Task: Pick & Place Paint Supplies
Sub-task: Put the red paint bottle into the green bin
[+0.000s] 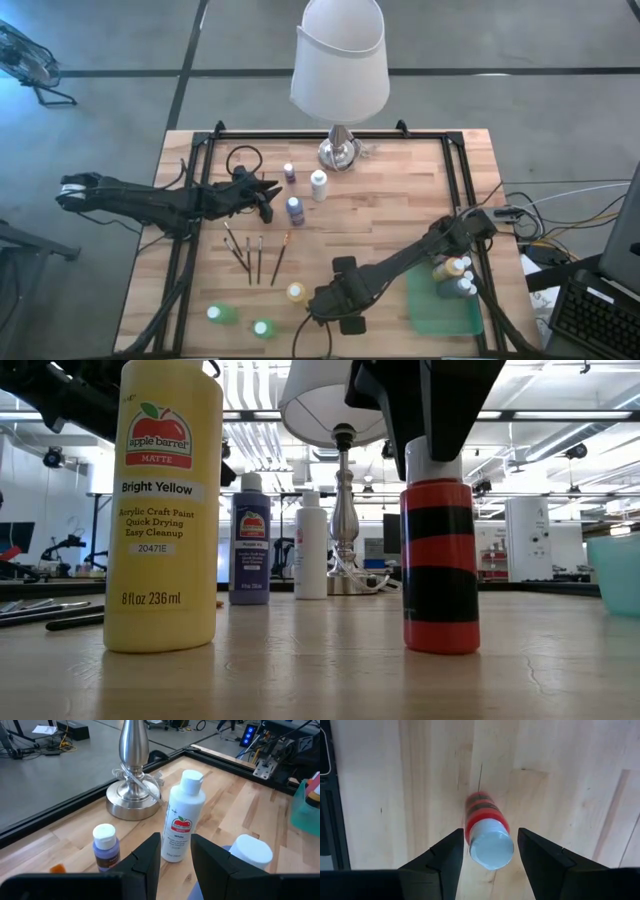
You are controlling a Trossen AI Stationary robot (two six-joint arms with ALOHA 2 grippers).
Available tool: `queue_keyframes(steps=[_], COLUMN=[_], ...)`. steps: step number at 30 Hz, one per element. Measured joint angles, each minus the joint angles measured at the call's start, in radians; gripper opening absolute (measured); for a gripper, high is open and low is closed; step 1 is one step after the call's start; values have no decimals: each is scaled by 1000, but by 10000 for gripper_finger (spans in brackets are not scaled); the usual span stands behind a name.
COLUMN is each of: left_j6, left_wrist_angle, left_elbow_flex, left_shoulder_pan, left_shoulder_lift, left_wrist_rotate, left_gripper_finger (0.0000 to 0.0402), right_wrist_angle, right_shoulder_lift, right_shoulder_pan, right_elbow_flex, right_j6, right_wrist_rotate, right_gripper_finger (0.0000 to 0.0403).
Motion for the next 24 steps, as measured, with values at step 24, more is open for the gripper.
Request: queue_keyframes(steps=[24], left_j6=[0], left_wrist_angle=[-9], left_elbow_flex=[0], left_shoulder_pan=[0], left_shoulder_lift=[0], left_wrist_rotate=[0], left_gripper_finger=[113], right_wrist_angle=[3], right_shoulder_lift=[-2], right_shoulder_pan=[0], right_elbow_flex=[-26], right_j6=[-4], right_wrist_rotate=[-4], right_gripper_finger=[121])
